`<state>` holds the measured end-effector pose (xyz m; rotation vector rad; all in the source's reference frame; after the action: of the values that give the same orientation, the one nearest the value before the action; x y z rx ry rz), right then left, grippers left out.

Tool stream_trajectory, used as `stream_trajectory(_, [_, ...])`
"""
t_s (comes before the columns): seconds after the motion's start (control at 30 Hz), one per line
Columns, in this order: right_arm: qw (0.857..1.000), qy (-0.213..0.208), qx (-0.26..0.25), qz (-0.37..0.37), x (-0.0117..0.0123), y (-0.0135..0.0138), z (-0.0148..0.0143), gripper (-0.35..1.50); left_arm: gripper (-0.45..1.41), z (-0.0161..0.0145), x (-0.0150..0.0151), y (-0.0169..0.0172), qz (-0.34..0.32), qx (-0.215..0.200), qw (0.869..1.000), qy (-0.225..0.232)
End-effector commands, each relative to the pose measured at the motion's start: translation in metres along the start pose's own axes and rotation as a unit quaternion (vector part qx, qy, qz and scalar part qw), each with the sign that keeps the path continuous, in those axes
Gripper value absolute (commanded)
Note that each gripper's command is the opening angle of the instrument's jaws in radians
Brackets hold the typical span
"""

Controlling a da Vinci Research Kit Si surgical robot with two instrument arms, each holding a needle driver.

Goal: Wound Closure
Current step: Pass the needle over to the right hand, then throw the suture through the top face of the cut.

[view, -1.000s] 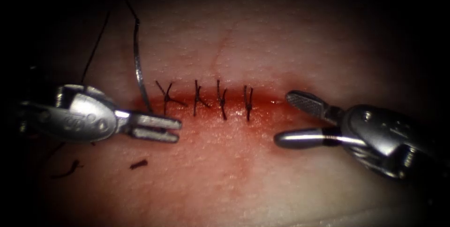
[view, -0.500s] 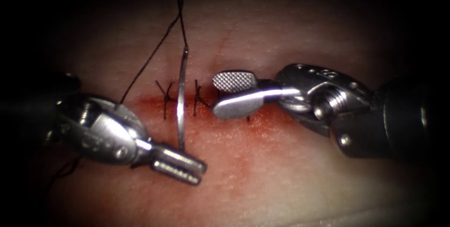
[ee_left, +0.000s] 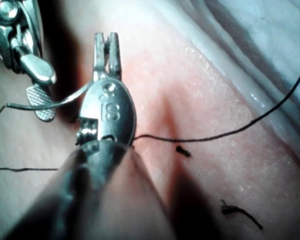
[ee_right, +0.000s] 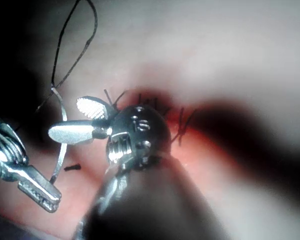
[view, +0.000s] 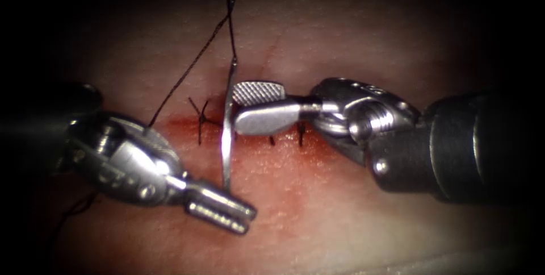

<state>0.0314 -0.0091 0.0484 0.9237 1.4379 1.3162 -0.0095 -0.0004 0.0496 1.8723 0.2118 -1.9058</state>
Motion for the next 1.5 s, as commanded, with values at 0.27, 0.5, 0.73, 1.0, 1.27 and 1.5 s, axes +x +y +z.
stream_trajectory(0.27, [1.000,0.022,0.004,0.006,-0.0008,0.0007,0.0015,1.15,-0.45,0.0006,-0.0003,-0.0004,0.004,0.004,1.000,0.003])
stream_trajectory(0.5, [1.000,0.028,0.005,0.014,-0.0010,0.0008,0.0020,1.06,-0.45,0.0007,-0.0003,-0.0005,0.004,0.005,1.000,0.004])
stream_trajectory(0.73, [1.000,0.028,0.003,0.013,-0.0013,0.0008,0.0024,0.94,-0.45,0.0008,0.0001,-0.0005,0.005,0.005,1.000,0.004])
stream_trajectory(1.0, [0.999,0.028,0.003,0.014,-0.0011,0.0007,0.0025,0.20,-0.45,0.0010,0.0001,-0.0006,0.005,0.005,1.000,0.005])
stream_trajectory(1.27, [0.999,0.035,-0.021,0.018,-0.0009,0.0009,0.0023,-0.35,0.68,0.0010,0.0001,-0.0004,-0.026,0.005,1.000,0.003])
stream_trajectory(1.5, [0.999,0.033,-0.022,-0.011,0.0003,0.0017,0.0001,-0.35,1.26,0.0010,0.0005,-0.0004,-0.086,0.029,0.995,-0.037])
